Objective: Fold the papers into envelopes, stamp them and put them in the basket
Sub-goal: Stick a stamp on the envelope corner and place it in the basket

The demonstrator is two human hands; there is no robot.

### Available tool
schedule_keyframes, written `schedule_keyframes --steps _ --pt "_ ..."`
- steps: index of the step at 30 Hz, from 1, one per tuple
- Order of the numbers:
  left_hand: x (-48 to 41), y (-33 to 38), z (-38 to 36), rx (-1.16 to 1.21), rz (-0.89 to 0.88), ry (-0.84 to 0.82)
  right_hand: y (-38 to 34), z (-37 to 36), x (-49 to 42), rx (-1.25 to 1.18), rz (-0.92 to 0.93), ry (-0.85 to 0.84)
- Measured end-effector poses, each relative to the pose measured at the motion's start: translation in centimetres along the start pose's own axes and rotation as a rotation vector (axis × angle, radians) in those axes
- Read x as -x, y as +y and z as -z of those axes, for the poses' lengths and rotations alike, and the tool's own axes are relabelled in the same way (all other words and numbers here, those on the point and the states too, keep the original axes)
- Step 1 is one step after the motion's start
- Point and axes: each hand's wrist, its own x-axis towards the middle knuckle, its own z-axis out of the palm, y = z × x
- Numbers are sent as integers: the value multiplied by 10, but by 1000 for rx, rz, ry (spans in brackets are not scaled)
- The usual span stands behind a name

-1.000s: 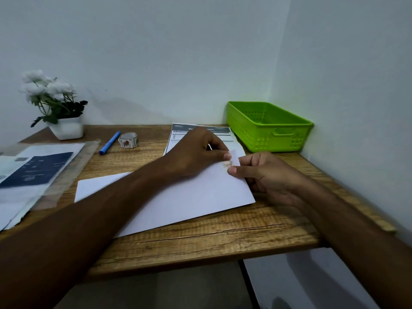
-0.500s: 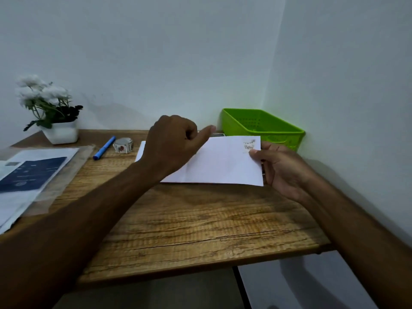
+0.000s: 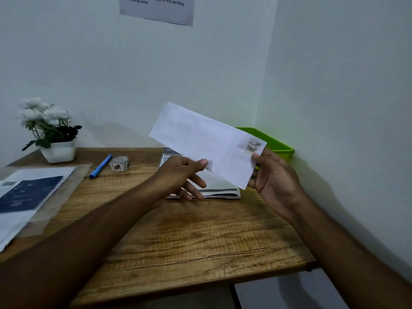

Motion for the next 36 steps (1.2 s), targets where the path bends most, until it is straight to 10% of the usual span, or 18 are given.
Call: schedule_keyframes --steps 26,36 --pt "-98 46 -66 -9 -270 129 -32 64 -18 -38 -60 407" --pt "-106 28 -83 -1024 -927 204 -38 79 -55 -44 -234 240"
